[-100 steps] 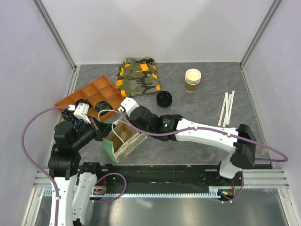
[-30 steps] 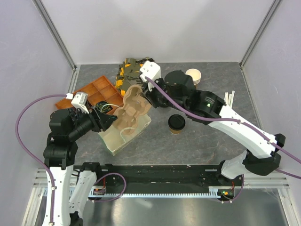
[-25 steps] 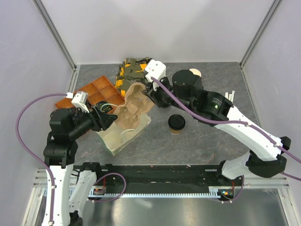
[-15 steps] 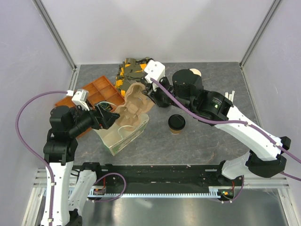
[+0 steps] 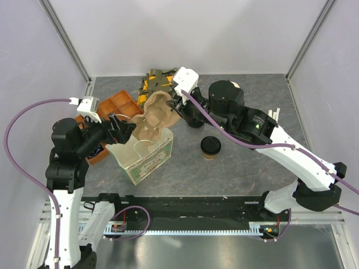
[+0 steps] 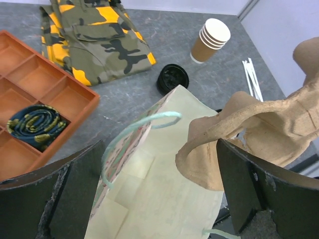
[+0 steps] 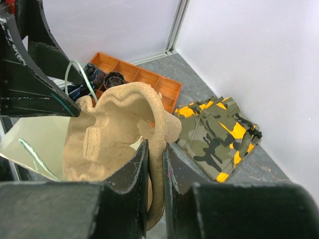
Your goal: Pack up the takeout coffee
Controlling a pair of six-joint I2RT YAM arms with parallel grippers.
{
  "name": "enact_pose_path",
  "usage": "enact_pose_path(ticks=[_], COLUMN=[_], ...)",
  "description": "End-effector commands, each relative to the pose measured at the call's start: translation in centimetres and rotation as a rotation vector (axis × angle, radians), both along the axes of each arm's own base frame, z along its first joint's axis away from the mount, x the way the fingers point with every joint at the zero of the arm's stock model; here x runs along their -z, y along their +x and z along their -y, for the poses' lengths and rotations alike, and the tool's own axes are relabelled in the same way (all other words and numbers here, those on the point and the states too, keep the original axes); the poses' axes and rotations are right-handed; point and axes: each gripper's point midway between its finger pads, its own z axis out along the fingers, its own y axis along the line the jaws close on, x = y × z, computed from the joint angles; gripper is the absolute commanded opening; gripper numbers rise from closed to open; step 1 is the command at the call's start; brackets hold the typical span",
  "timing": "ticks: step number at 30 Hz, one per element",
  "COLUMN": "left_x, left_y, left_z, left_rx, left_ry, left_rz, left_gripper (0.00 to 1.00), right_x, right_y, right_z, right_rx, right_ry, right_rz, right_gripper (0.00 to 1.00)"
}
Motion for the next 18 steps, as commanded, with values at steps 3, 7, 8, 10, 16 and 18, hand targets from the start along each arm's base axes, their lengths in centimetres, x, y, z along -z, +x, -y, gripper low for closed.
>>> enact_pose_path(ticks=[3, 7, 8, 10, 16, 18], left_x=[-4.2, -6.8, -7.4, -8.8, -11.3, -11.8], left_y=[1.2, 0.7, 0.6, -0.1, -0.5, -1.5], left_z=[-1.3, -0.7, -0.5, 0.0, 1.1, 2.7], left_rx=[-0.053, -0.018, -0.006, 0.027, 0.091, 0.208], left_ry=[0.076, 0.064, 0.063, 0.054, 0.036, 0.031], left_rz=[0.158, 0.221, 0.243, 0.287, 0.363, 0.397], left_gripper=[1.0, 1.0, 1.0, 1.0, 1.0, 1.0], right_x=[-2.5, -3.4, -3.7, -4.5, -4.9, -5.3], right_y=[0.1, -0.1, -0.2, -0.6, -1.1, -1.2], right_z=[-0.1, 0.2, 0.3, 0.8, 2.3, 2.6], right_rx=[0.008, 0.01, 0.007, -0.003, 0.006, 0.014], right_ry=[0.073, 0.098, 0.103, 0.111, 0.096, 0.103], right_rz=[0.04, 0.048, 0.05, 0.072, 0.103, 0.111], right_gripper=[0.0, 0.0, 0.0, 0.0, 0.0, 0.0])
